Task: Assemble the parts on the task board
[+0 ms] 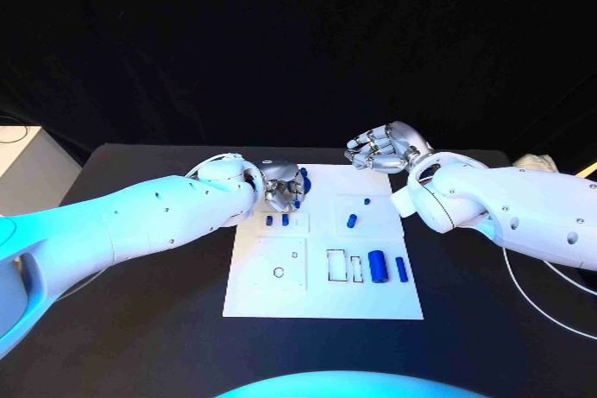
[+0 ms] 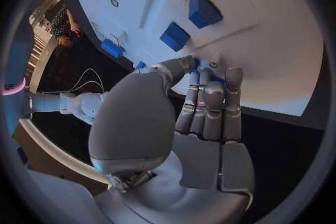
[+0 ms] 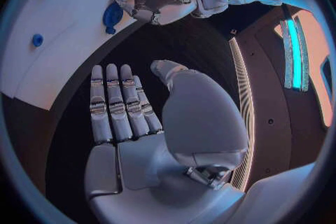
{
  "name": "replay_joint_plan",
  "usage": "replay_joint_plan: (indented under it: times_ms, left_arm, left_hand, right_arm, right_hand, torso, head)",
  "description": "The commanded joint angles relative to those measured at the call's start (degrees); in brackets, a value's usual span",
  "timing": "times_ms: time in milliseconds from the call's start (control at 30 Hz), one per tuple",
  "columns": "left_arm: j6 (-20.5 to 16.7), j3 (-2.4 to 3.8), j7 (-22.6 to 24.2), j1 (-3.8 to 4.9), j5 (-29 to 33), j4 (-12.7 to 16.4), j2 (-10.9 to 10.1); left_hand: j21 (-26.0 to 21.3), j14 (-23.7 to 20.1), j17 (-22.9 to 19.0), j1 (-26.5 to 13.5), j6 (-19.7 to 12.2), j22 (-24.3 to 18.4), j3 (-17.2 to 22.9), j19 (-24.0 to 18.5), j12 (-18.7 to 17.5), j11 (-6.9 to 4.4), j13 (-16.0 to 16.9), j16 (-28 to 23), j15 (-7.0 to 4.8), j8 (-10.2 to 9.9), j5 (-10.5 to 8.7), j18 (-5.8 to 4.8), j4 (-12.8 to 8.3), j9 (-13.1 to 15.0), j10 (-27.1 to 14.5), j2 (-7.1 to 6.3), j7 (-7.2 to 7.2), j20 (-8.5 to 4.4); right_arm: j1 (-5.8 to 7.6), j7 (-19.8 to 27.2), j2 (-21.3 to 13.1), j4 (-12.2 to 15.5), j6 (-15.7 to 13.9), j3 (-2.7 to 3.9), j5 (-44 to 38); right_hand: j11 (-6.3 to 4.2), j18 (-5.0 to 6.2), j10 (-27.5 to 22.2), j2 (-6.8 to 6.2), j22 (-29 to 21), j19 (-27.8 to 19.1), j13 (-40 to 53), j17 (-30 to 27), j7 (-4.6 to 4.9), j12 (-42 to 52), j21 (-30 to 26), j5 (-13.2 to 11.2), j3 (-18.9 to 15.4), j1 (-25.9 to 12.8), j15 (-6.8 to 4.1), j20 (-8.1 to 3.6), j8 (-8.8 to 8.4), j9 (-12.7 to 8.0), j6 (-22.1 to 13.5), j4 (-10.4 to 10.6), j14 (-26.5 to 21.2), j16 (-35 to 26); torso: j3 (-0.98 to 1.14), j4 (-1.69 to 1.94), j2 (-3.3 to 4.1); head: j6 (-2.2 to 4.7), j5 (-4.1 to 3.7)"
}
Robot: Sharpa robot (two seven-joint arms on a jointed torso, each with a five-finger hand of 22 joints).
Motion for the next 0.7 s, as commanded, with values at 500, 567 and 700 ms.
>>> replay_joint_plan:
  times_ms: [500,567,700]
  left_arm:
    - [2.14,-0.09,0.09,-0.48,0.28,-0.63,0.65]
    - [2.5,-0.09,0.1,-0.49,0.32,-0.69,0.68]
    - [2.91,-0.09,0.28,-0.55,0.42,-0.78,0.74]
  left_hand:
    - [1.08,0.82,0.69,-1.0,1.26,1.69,0.37,1.03,-0.73,-0.12,-0.88,0.78,-0.07,-0.96,-0.02,-0.44,-0.88,-0.22,2.82,0.79,0.32,0.15]
    - [1.49,1.25,1.2,-1.01,1.73,2.25,0.45,1.51,-0.87,-0.34,-0.98,1.12,-0.24,-0.99,-0.02,-0.55,-1.1,-0.18,3.64,0.98,0.43,0.03]
    - [2.3,2.22,2.32,-1.08,2.48,3.32,0.54,2.45,-1.2,-0.78,-1.14,1.83,-0.61,-1.13,-0.03,-0.77,-1.45,-0.12,5.26,1.35,0.36,-0.25]
  right_arm:
    - [-0.01,0.8,-0.08,0.34,0.77,0.02,-0.36]
    - [-0.01,0.8,-0.09,0.36,0.77,0.02,-0.36]
    - [-0.01,0.8,-0.08,0.37,0.78,0.02,-0.36]
  right_hand:
    - [0.16,0.39,0.2,0.14,-0.07,-0.45,-0.09,-0.06,0.86,-0.22,0.03,0.2,0.38,-0.54,0.12,-0.03,-0.25,-0.09,0.44,0.04,-0.29,0.05]
    - [0.16,0.39,0.2,0.14,-0.07,-0.45,-0.09,-0.06,0.86,-0.22,0.03,0.2,0.38,-0.54,0.12,-0.03,-0.25,-0.09,0.44,0.04,-0.29,0.05]
    - [0.16,0.39,0.2,0.14,-0.07,-0.45,-0.09,-0.06,0.86,-0.22,0.03,0.2,0.38,-0.54,0.12,-0.03,-0.25,-0.09,0.44,0.04,-0.29,0.05]
  torso:
    - [0.01,0.08,-0.08]
    - [0.0,0.08,-0.08]
    - [0.02,0.02,-0.05]
  head:
    - [-0.07,-0.14]
    - [-0.12,-0.18]
    - [-0.17,-0.13]
